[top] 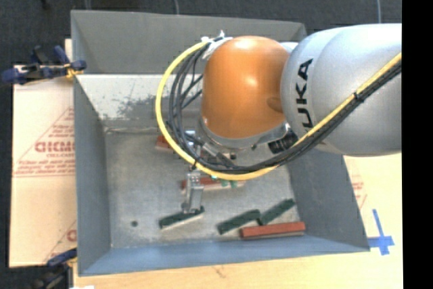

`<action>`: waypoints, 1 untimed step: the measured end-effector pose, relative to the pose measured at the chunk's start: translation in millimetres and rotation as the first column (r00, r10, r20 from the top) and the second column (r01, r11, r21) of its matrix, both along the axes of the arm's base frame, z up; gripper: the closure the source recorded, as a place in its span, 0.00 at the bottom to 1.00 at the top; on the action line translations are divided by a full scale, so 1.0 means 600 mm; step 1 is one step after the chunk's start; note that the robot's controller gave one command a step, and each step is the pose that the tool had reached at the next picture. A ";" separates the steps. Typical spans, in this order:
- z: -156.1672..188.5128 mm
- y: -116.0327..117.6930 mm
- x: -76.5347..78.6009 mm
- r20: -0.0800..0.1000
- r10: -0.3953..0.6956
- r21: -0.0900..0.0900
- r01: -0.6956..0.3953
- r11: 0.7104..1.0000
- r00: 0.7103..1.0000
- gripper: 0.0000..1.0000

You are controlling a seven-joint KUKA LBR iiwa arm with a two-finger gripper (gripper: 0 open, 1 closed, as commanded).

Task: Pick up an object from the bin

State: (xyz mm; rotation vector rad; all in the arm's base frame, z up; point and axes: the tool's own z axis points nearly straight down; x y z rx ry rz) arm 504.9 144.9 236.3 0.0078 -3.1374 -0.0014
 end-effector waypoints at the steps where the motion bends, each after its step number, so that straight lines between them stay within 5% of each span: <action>1: 0.006 -0.001 0.003 0.007 -0.004 0.001 0.004 1.000 1.000 0.00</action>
Offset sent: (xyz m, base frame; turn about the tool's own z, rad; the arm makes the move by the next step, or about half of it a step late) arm -0.0062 -0.0428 -0.1663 -0.0809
